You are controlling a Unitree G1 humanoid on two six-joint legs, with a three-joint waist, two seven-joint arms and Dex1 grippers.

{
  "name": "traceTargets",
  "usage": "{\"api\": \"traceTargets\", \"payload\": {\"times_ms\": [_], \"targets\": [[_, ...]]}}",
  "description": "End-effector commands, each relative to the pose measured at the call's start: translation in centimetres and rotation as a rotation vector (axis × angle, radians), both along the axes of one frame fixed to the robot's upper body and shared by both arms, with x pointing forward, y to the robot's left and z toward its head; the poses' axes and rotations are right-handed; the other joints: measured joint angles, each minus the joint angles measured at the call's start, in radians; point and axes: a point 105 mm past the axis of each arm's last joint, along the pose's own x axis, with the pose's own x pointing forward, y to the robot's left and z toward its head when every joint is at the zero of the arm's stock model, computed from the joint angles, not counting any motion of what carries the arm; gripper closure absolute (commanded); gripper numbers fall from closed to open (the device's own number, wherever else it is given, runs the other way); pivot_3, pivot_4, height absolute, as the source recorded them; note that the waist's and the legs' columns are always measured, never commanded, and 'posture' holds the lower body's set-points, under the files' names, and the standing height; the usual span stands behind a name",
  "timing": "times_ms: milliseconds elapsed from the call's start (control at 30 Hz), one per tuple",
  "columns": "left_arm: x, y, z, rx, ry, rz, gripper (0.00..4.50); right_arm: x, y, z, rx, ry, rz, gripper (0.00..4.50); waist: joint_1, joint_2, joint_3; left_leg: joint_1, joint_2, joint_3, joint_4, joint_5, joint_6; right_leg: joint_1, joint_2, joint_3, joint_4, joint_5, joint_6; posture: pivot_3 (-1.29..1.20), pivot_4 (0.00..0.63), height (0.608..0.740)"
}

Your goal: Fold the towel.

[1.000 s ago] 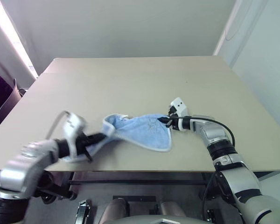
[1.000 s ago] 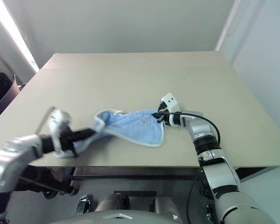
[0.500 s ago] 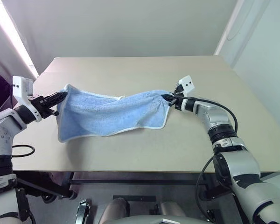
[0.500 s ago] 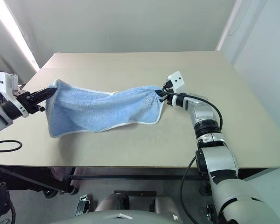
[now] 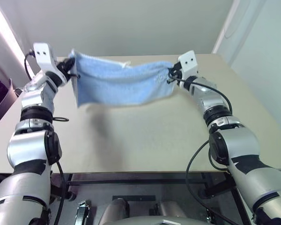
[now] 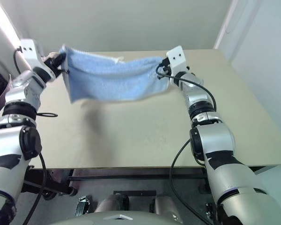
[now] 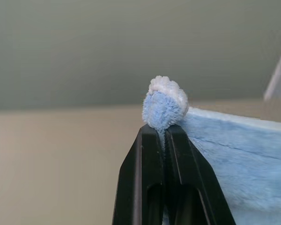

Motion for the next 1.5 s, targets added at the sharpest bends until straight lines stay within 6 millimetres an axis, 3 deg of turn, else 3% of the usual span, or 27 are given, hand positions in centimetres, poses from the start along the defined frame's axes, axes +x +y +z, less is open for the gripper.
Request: {"api": "traceTargets", "payload": {"times_ms": [33, 100, 200, 300, 400, 600, 733, 833, 933, 1000, 1033, 1133, 1333, 1500], "targets": [[-1.0, 1.7, 2.7, 0.008, -0.137, 0.038, 4.47, -0.2, -1.4, 2.3, -0.024, -0.135, -0.041, 4.5, -0.008, 0.0, 0.0, 0.0, 0.0, 0.001, 0.0, 0.0, 0.0, 0.0, 0.0, 0.0, 0.0, 0.0, 0.0, 0.0, 0.0, 0.74], [-1.3, 1.6, 1.4, 0.128, -0.118, 0.01, 4.47, -0.7, -1.6, 1.2, -0.056, -0.152, -0.02, 4.5, -0.019, 0.0, 0.0, 0.0, 0.0, 0.001, 0.0, 0.0, 0.0, 0.0, 0.0, 0.0, 0.0, 0.0, 0.0, 0.0, 0.0, 0.74], [-2.7, 1.0, -3.5, 0.403, -0.034, -0.094, 4.47, -1.8, -2.3, -1.2, -0.101, -0.16, 0.018, 4.5, -0.033, 0.001, -0.001, 0.002, 0.0, 0.001, 0.001, -0.002, 0.004, 0.003, 0.001, 0.001, 0.001, 0.0, 0.0, 0.0, 0.0, 0.74], [-4.9, 1.2, -7.3, 0.487, 0.005, -0.202, 4.47, -3.0, -3.2, -3.6, -0.101, -0.131, 0.072, 4.5, -0.044, 0.002, -0.001, 0.004, 0.0, 0.001, 0.002, -0.002, 0.005, 0.004, 0.001, 0.001, 0.003, 0.0, 0.0, 0.0, 0.0, 0.74], [-7.4, 1.9, -10.1, 0.485, 0.035, -0.261, 4.47, -5.4, -3.1, -6.8, -0.108, -0.055, 0.237, 4.5, -0.052, 0.002, -0.001, 0.002, 0.001, 0.0, 0.004, -0.002, 0.005, 0.002, 0.002, 0.001, 0.005, 0.0, 0.0, 0.0, 0.0, 0.74], [-11.1, 3.3, -12.2, 0.447, 0.066, -0.245, 4.47, -10.3, -3.8, -8.9, -0.095, -0.005, 0.443, 4.5, -0.047, 0.002, -0.001, 0.004, 0.001, -0.002, 0.008, -0.002, 0.005, 0.004, 0.001, 0.0, 0.008, 0.0, 0.0, 0.0, 0.0, 0.74], [-13.7, 3.9, -13.1, 0.436, 0.11, -0.247, 4.47, -14.4, -4.1, -10.2, -0.103, 0.12, 0.601, 4.5, -0.027, 0.002, -0.001, 0.007, 0.001, -0.002, 0.009, -0.002, 0.005, 0.007, 0.001, 0.001, 0.01, 0.0, 0.0, 0.0, 0.0, 0.74], [-15.4, 4.0, -13.9, 0.437, 0.161, -0.27, 4.47, -16.1, -4.6, -11.4, -0.143, 0.196, 0.63, 4.5, -0.01, 0.002, -0.001, 0.009, 0.001, -0.002, 0.008, -0.002, 0.005, 0.009, 0.001, 0.001, 0.009, 0.0, 0.0, 0.0, 0.0, 0.74], [-17.1, 3.9, -15.4, 0.45, 0.237, -0.311, 4.47, -17.8, -5.0, -14.2, -0.212, 0.41, 0.674, 4.5, 0.011, 0.004, 0.0, 0.02, 0.002, -0.002, 0.006, -0.002, 0.004, 0.018, 0.002, 0.001, 0.004, -0.002, -0.003, 0.0, 0.0, 0.74], [-17.5, 3.9, -15.8, 0.447, 0.256, -0.314, 4.47, -18.3, -5.0, -15.0, -0.221, 0.486, 0.677, 4.5, 0.027, 0.004, 0.0, 0.022, 0.002, -0.001, 0.006, -0.003, 0.004, 0.02, 0.001, 0.001, 0.002, -0.005, -0.008, 0.0, 0.0, 0.74], [-17.6, 4.0, -16.0, 0.442, 0.261, -0.309, 4.47, -18.3, -4.9, -15.1, -0.213, 0.5, 0.672, 4.5, 0.032, 0.004, 0.0, 0.022, 0.002, -0.001, 0.006, -0.003, 0.004, 0.02, 0.001, 0.001, 0.001, -0.005, -0.008, 0.0, 0.0, 0.74], [-17.5, 3.8, -16.2, 0.436, 0.265, -0.304, 4.5, -18.8, -4.7, -15.2, -0.183, 0.546, 0.694, 3.83, 0.05, 0.004, 0.0, 0.021, 0.002, -0.001, 0.007, -0.003, 0.004, 0.019, 0.001, 0.001, 0.001, -0.005, -0.008, 0.0, 0.0, 0.74], [-17.6, 3.4, -16.4, 0.434, 0.271, -0.327, 4.5, -20.3, -5.3, -13.7, -0.187, 0.555, 0.738, 1.73, 0.065, 0.004, 0.0, 0.018, 0.002, -0.001, 0.004, -0.004, 0.006, 0.017, 0.0, 0.0, -0.005, -0.005, -0.008, 0.0, 0.0, 0.74], [-17.5, 3.2, -16.5, 0.437, 0.274, -0.337, 4.5, -20.2, -4.5, -10.5, -0.06, 0.531, 0.752, 1.73, 0.059, 0.004, 0.0, 0.017, 0.003, 0.0, 0.004, -0.005, 0.007, 0.017, 0.0, 0.0, -0.006, -0.004, -0.007, 0.0, 0.0, 0.74]]}}
